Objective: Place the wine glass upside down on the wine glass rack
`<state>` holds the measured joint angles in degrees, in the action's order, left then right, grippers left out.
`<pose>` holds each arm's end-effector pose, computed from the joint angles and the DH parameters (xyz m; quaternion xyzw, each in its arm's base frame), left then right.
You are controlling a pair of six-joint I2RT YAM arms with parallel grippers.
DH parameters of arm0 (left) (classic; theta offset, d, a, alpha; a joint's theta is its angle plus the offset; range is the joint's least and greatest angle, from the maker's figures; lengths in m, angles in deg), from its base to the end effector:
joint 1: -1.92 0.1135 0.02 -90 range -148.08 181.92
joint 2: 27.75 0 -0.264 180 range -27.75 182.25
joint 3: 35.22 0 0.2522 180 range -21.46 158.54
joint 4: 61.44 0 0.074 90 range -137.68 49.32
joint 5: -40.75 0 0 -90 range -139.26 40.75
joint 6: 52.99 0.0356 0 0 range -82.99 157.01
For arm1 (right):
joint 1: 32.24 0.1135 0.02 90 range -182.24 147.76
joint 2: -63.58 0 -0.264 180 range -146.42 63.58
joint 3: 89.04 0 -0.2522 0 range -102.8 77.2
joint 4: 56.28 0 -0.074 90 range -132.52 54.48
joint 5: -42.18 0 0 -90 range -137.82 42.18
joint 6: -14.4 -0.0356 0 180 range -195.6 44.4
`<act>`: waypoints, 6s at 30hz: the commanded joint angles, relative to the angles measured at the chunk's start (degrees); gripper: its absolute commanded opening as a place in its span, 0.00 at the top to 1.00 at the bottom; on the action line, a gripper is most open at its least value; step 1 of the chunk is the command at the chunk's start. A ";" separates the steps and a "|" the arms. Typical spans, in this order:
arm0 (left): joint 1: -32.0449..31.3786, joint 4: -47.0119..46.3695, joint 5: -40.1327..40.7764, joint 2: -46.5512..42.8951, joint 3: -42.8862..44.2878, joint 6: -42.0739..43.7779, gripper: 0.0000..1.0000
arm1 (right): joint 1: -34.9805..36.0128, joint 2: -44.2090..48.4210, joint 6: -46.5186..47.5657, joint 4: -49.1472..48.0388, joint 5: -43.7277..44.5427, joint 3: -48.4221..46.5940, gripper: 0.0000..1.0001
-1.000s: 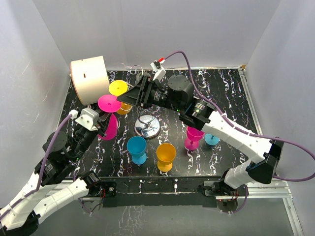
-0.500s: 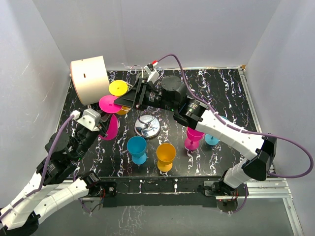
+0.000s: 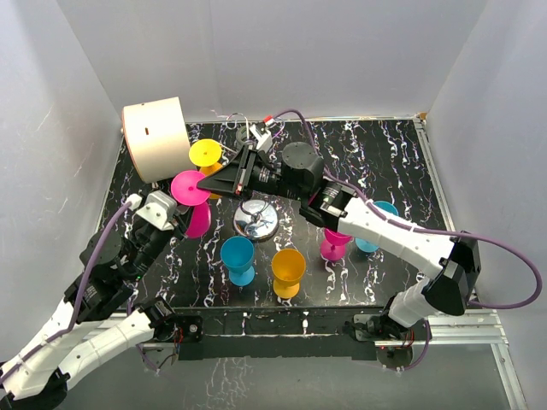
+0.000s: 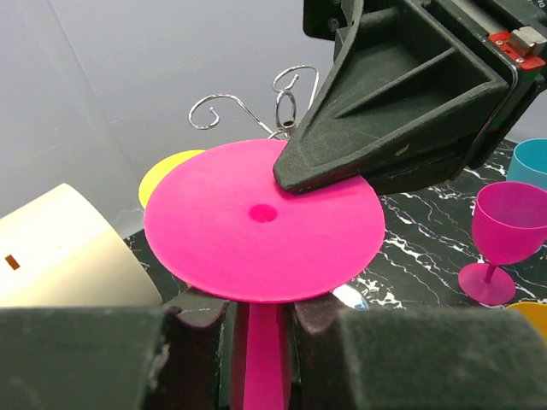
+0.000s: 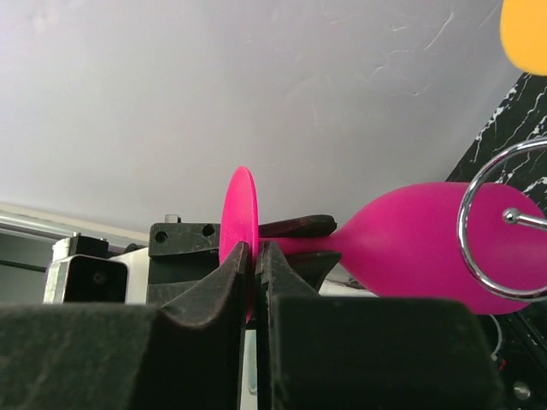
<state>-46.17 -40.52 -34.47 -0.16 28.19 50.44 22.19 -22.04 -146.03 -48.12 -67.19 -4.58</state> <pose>0.0704 -0.0649 0.4112 0.2215 0.5715 -0.1594 0.7739 0.1974 0.2963 0.4235 -0.0241 0.6964 0.6815 0.2237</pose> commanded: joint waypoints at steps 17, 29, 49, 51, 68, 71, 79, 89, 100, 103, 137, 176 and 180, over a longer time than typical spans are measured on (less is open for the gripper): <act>0.14 24.07 8.90 -4.40 12.11 -41.09 0.39 | 0.23 6.02 5.03 -5.04 6.46 5.00 1.00; 0.20 27.02 15.20 -3.84 14.63 -70.39 0.27 | 0.23 7.49 6.78 -5.86 5.17 6.63 1.00; 0.20 9.34 10.79 -1.15 6.82 -70.94 0.64 | 0.22 6.35 4.79 -7.14 0.17 6.93 1.00; 0.22 7.06 10.73 -1.98 5.67 -70.24 0.68 | 0.23 6.55 4.71 -6.93 0.00 7.35 1.00; 0.20 8.23 12.10 -2.09 4.53 -74.13 1.00 | 0.27 8.43 5.62 -2.81 0.64 7.66 0.83; 0.20 10.78 14.16 -1.09 5.87 -79.42 1.00 | 0.23 9.44 8.18 0.74 3.47 7.02 0.61; 0.20 9.60 15.32 1.95 6.57 -82.56 1.00 | 0.23 14.52 13.41 7.86 13.91 8.60 0.42; 0.19 5.80 15.38 5.35 4.76 -85.68 1.00 | 0.22 24.08 24.93 11.41 30.64 14.49 0.41; 0.20 -1.99 16.06 12.30 4.76 -83.52 1.00 | 0.23 33.09 30.15 6.03 30.72 20.81 0.41; 0.20 -3.94 16.61 13.87 4.93 -81.99 1.00 | 0.23 33.48 29.97 5.87 30.52 21.17 0.41; 0.21 -1.92 29.48 9.93 1.80 -77.58 1.00 | 0.21 33.78 27.23 6.60 29.79 23.04 0.41; 0.20 8.54 21.66 9.14 0.43 -83.28 0.86 | 0.23 35.61 24.71 10.85 33.15 25.08 0.40; 0.20 9.21 21.27 9.40 0.94 -83.22 0.78 | 0.22 35.55 24.47 11.42 33.80 24.99 0.40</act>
<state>-46.17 -33.66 -12.57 8.84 28.12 -33.06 22.39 12.64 -121.16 -36.08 -35.24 20.69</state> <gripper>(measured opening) 0.190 0.599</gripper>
